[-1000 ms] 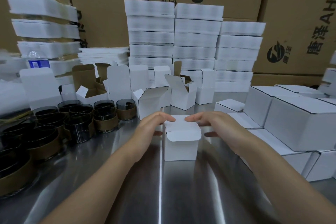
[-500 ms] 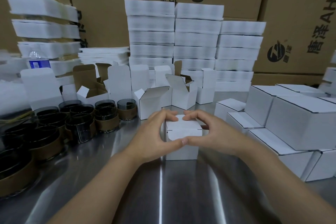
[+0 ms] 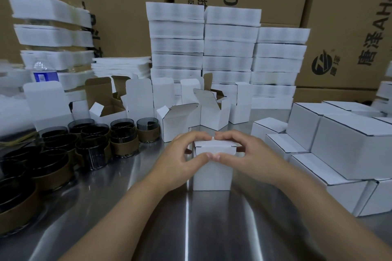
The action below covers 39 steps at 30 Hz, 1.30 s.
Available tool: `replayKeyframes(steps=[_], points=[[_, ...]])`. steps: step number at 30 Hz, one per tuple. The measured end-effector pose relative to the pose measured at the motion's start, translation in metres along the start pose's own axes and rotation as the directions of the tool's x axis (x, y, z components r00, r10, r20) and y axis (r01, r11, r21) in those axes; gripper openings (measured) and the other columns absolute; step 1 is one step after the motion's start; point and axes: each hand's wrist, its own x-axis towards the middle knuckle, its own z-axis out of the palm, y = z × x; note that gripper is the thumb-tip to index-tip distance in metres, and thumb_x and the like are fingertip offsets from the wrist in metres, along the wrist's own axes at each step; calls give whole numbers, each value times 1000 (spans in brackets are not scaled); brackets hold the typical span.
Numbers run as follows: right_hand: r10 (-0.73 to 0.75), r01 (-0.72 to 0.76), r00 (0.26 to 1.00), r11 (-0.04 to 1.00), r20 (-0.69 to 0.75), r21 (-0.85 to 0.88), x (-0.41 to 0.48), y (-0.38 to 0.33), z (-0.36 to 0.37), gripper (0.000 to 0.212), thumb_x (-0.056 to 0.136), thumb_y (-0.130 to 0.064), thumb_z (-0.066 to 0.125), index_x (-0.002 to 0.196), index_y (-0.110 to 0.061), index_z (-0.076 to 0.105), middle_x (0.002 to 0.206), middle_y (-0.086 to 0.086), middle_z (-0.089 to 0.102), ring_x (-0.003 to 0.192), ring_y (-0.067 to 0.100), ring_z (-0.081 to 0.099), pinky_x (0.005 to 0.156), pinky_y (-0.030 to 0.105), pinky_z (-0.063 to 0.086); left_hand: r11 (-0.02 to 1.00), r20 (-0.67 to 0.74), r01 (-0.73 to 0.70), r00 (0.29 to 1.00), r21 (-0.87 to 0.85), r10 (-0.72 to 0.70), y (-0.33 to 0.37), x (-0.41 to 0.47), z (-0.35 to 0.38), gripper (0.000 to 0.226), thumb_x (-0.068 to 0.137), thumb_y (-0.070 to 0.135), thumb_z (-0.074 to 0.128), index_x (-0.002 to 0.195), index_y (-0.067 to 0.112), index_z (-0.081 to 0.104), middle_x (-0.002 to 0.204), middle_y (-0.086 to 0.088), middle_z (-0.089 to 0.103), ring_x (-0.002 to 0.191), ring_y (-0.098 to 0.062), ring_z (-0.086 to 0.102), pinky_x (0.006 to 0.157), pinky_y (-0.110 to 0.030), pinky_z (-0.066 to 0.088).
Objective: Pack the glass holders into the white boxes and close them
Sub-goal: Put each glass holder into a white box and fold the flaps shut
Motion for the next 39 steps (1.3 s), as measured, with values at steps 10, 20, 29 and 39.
replayKeyframes(steps=[10, 20, 29, 39], points=[[-41, 41, 999, 999, 25, 7, 0, 2, 2, 38, 74, -58, 62, 111, -62, 54, 121, -44, 44, 117, -22, 39, 91, 8, 33, 999, -12, 0, 1000, -50, -1, -1, 0, 2, 44, 70, 59, 53, 108, 37, 61, 118, 14, 60, 113, -8, 53, 93, -35, 48], [36, -41, 999, 988, 32, 150, 4, 4, 1, 26, 91, -45, 41, 97, -56, 64, 131, -28, 52, 125, -10, 42, 107, 20, 28, 968, -61, 71, 994, -242, -88, 3, 4, 5, 36, 85, 37, 39, 98, 26, 70, 115, 15, 64, 114, -4, 53, 96, -23, 40], [96, -91, 995, 970, -14, 227, 8, 6, 2, 28, 99, -20, 44, 113, -35, 63, 115, -27, 59, 115, -8, 49, 97, 11, 33, 881, -32, 177, 977, -439, -212, 5, 11, 3, 27, 92, 7, 51, 84, 19, 74, 92, 26, 70, 83, 12, 60, 71, -4, 42], [114, -105, 993, 962, -23, 251, 6, 5, 0, 16, 90, -32, 59, 94, -45, 68, 104, -24, 67, 95, -16, 55, 79, 3, 38, 874, -14, 201, 973, -442, -231, 6, 11, 1, 30, 91, 6, 50, 83, 22, 74, 97, 28, 69, 85, 12, 59, 74, -7, 43]])
